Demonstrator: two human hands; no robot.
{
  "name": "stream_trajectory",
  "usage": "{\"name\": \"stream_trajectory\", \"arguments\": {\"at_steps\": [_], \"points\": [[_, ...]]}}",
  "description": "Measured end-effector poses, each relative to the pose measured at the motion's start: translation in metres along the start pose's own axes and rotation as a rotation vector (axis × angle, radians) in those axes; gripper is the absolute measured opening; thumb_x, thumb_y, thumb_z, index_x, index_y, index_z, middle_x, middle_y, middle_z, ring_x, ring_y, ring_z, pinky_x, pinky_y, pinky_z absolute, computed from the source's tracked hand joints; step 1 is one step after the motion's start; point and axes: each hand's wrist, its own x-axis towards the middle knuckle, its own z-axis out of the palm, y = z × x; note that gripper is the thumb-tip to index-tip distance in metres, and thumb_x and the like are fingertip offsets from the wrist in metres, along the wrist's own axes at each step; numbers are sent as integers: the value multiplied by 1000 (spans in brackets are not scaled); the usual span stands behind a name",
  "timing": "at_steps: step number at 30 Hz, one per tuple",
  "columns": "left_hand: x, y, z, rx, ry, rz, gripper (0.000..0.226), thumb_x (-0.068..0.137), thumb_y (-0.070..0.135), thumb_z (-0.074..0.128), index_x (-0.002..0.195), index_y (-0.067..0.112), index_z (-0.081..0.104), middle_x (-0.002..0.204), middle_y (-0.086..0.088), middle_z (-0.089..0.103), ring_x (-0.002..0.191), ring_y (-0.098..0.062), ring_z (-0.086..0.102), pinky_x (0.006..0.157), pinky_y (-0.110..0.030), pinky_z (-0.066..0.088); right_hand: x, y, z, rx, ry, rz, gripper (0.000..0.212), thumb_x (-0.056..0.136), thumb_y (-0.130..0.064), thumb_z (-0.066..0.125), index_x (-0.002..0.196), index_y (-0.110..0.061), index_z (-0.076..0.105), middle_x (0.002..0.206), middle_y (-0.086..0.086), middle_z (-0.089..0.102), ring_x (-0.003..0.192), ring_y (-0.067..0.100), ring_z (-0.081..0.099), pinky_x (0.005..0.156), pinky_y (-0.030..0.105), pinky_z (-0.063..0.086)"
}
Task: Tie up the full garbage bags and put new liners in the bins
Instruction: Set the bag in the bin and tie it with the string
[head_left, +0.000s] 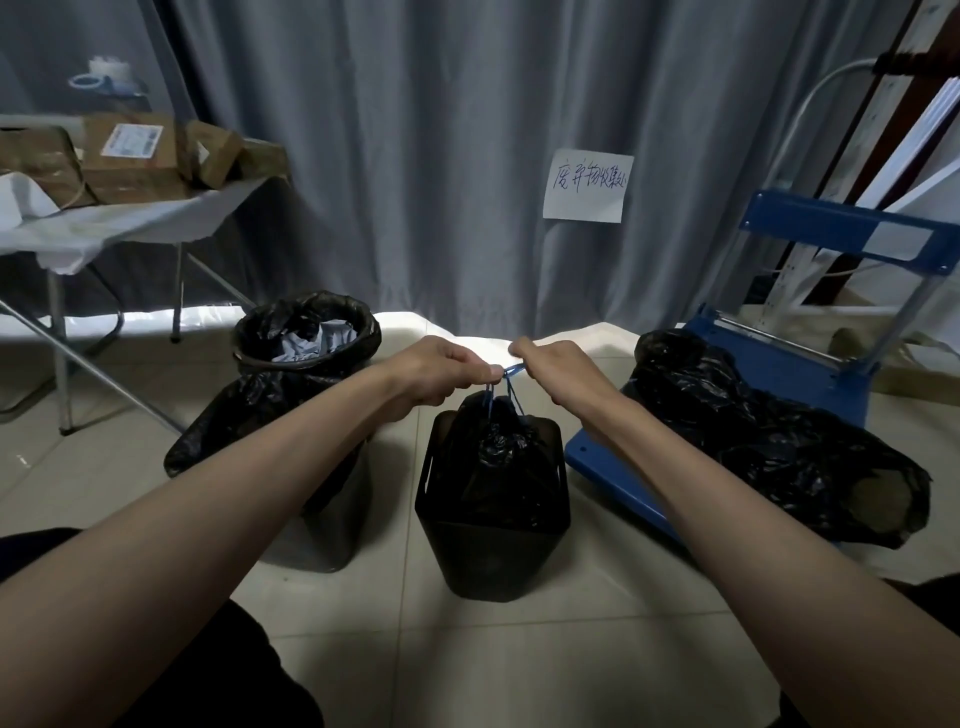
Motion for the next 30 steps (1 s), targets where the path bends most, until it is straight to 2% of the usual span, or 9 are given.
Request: {"name": "stream_trajectory", "arguments": {"at_steps": [5, 8, 11, 15, 18, 21, 24, 28, 30], "points": [[9, -13, -3, 27, 28, 29, 23, 77, 28, 82, 72, 14, 64, 60, 5, 45, 54, -8, 35, 48, -19, 29, 6, 24, -7, 89, 128, 8, 48, 78, -6, 60, 51, -23, 24, 51, -8, 18, 51, 10, 15, 48, 27, 13], [10, -24, -17, 316, 53, -2, 23, 76, 21, 83, 65, 15, 64, 63, 4, 57, 67, -11, 53, 65, -24, 44, 11, 42, -24, -73, 156, 108, 46, 79, -2, 62, 49, -20, 32, 50, -4, 29, 53, 13, 26, 46, 28, 21], [6, -33, -25, 533, 96, -71, 25, 78, 20, 82, 65, 13, 62, 64, 1, 56, 63, -10, 50, 56, -21, 39, 10, 69, -36, -314, 187, 216, 41, 78, -1, 64, 49, -15, 38, 53, 2, 38, 54, 18, 39, 48, 26, 30], [6, -34, -19, 544, 42, -36, 25, 81, 30, 79, 67, 16, 63, 66, 1, 62, 61, -9, 54, 55, -18, 40, 5, 89, -31, -486, 160, 183, 34, 80, -17, 63, 54, -16, 41, 65, 1, 50, 72, 25, 51, 66, 32, 39], [8, -36, -13, 484, -54, -51, 40, 77, 50, 76, 81, 12, 67, 71, 0, 74, 67, -14, 67, 67, -24, 51, 3, 80, -25, -623, 197, 36, 26, 86, -39, 57, 70, -19, 57, 87, 0, 59, 95, 25, 42, 84, 37, 30], [8, -32, 0, 454, -106, -59, 52, 77, 56, 74, 91, 6, 67, 73, -2, 76, 75, -18, 71, 80, -30, 55, 4, 68, -13, -625, 48, -48, 39, 90, -56, 50, 82, -20, 63, 88, -4, 63, 97, 22, 49, 84, 36, 25], [10, -27, 16, 395, -102, -46, 51, 75, 44, 81, 96, 4, 58, 76, -8, 76, 73, -22, 72, 78, -33, 56, 4, 62, 0, -562, -153, -14, 46, 83, -66, 59, 83, -20, 53, 86, -4, 62, 89, 19, 57, 84, 38, 39], [17, -25, 30, 384, -112, -17, 55, 70, 33, 87, 96, 15, 41, 86, -14, 74, 63, -23, 68, 68, -36, 54, 3, 57, 1, -534, -245, -27, 38, 79, -37, 80, 84, -19, 47, 88, 0, 56, 81, 19, 53, 65, 30, 41], [19, -24, 37, 380, -110, -6, 54, 71, 29, 87, 96, 16, 40, 91, -17, 71, 59, -22, 64, 63, -35, 52, 4, 56, 1, -558, -251, -38, 31, 77, -24, 82, 83, -18, 52, 89, 2, 59, 82, 19, 55, 65, 28, 41]]}}
